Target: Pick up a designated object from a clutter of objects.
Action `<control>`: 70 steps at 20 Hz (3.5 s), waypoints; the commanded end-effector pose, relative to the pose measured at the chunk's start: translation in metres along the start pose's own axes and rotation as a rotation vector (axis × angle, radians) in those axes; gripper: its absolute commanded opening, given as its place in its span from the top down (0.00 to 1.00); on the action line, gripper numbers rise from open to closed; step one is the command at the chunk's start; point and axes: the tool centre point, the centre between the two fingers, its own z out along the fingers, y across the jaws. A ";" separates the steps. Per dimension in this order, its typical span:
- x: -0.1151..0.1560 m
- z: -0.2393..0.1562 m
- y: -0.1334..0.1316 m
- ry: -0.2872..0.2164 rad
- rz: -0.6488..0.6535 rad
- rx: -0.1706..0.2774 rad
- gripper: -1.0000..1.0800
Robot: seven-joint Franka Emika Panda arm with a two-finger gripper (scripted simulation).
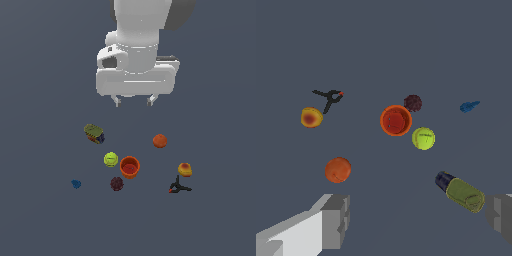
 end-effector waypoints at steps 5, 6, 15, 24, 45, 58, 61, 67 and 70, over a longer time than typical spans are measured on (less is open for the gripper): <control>0.001 -0.002 -0.001 -0.001 -0.012 -0.002 0.04; 0.001 -0.003 -0.001 -0.002 -0.019 -0.002 0.04; 0.002 -0.007 -0.003 -0.004 -0.043 -0.005 0.04; 0.015 0.003 -0.010 -0.008 0.018 0.005 0.04; 0.089 0.088 -0.068 -0.043 0.443 0.041 0.04; 0.125 0.164 -0.115 -0.062 0.741 0.028 0.04; 0.130 0.183 -0.126 -0.064 0.808 0.021 0.04; 0.139 0.222 -0.149 -0.064 0.940 0.006 0.04; 0.142 0.241 -0.160 -0.062 1.000 -0.002 0.04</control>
